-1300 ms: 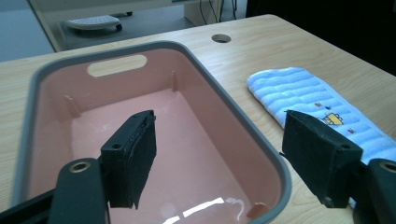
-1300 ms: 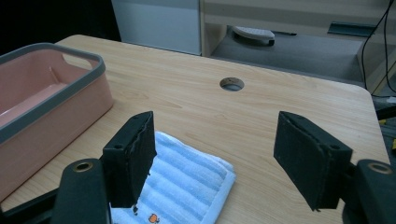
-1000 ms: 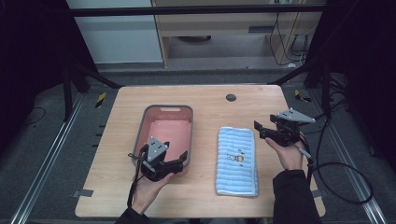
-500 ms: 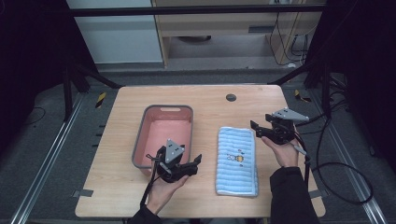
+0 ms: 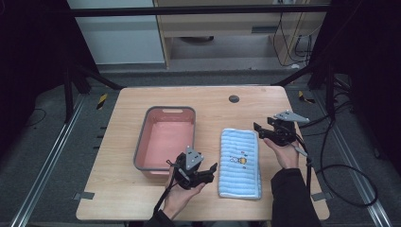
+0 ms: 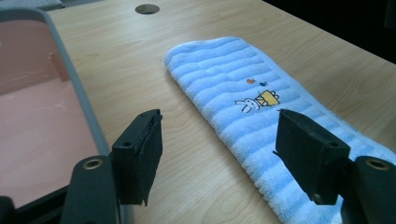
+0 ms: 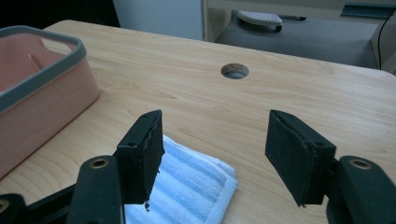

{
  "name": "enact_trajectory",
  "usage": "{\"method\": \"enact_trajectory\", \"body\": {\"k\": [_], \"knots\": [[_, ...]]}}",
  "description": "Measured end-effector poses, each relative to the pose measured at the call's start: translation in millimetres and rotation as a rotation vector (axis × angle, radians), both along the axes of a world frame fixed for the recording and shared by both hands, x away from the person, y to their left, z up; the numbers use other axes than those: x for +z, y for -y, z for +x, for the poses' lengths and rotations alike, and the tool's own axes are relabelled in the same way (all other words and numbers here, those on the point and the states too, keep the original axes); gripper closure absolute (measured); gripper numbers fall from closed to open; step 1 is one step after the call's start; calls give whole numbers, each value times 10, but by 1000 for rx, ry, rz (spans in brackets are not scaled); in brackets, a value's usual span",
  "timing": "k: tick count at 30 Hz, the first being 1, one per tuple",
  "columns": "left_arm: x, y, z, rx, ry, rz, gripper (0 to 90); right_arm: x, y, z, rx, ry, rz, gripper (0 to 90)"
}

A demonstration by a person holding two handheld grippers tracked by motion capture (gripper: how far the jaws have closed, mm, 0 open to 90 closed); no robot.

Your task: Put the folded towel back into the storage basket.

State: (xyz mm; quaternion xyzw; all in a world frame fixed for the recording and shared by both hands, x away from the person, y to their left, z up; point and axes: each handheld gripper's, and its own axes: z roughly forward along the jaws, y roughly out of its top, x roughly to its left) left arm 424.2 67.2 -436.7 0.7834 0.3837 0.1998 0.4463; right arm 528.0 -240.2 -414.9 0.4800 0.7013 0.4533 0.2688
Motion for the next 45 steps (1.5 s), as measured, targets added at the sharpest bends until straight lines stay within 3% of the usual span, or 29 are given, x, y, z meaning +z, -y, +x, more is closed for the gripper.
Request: {"method": "enact_trajectory", "body": {"k": [11, 18, 27, 33, 36, 45], "knots": [[-221, 151, 11, -25, -42, 22, 336, -193, -29, 89, -4, -38, -5, 383], [-346, 229, -5, -43, -63, 47, 354, -395, -85, 148, 13, -85, -19, 411], [-525, 331, -33, -64, -99, 75, 401, -600, -148, 196, 22, -148, -82, 408], [-603, 344, -30, -68, -122, 74, 435, -670, -145, 219, 19, -168, -89, 419], [-617, 350, -27, -70, -131, 71, 457, -724, -139, 241, 25, -198, -88, 471], [-652, 370, -20, -75, -166, 57, 571, -836, -104, 278, 25, -247, -80, 505]]}}
